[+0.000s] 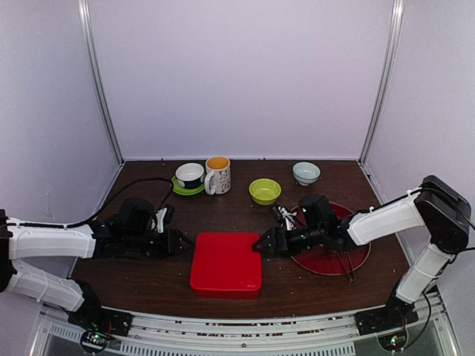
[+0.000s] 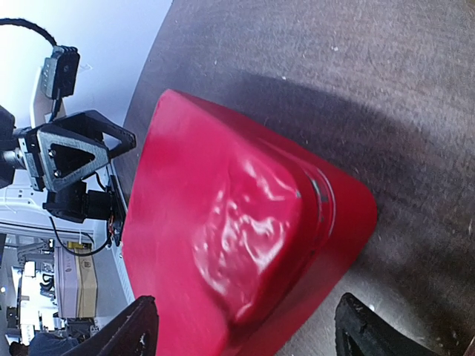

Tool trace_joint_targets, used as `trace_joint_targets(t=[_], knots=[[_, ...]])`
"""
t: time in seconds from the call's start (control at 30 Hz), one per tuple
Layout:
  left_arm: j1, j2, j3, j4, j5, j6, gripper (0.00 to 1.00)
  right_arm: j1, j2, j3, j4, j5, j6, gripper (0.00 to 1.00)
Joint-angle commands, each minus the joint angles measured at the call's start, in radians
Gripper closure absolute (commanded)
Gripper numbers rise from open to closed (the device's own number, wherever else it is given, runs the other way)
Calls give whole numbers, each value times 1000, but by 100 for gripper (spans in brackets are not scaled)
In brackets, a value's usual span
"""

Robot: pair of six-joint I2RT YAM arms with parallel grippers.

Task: Pack the chocolate
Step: Press the box lid onto the packing box.

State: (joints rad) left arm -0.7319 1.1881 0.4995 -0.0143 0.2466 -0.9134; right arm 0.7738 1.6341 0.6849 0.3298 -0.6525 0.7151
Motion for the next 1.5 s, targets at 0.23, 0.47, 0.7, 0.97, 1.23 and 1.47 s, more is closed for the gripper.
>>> trace_joint_targets(t=[0.23,0.47,0.7,0.97,1.23,1.47], knots=[[26,92,98,72,72,49,55,-63,95,74,97,-14,73,23],[46,186,142,83,104,46,66,-78,154,99,150,-75,99,36],[48,241,108,172,137,24,71,-91,184,88,210,-102,127,45],[54,254,71,253,152,16,71,-108,213,66,312,-105,181,45],[54,297,20,372,152,-21,72,-113,264,54,395,-121,249,53],[54,314,21,349,147,-6,73,-116,336,26,566,-140,358,61]])
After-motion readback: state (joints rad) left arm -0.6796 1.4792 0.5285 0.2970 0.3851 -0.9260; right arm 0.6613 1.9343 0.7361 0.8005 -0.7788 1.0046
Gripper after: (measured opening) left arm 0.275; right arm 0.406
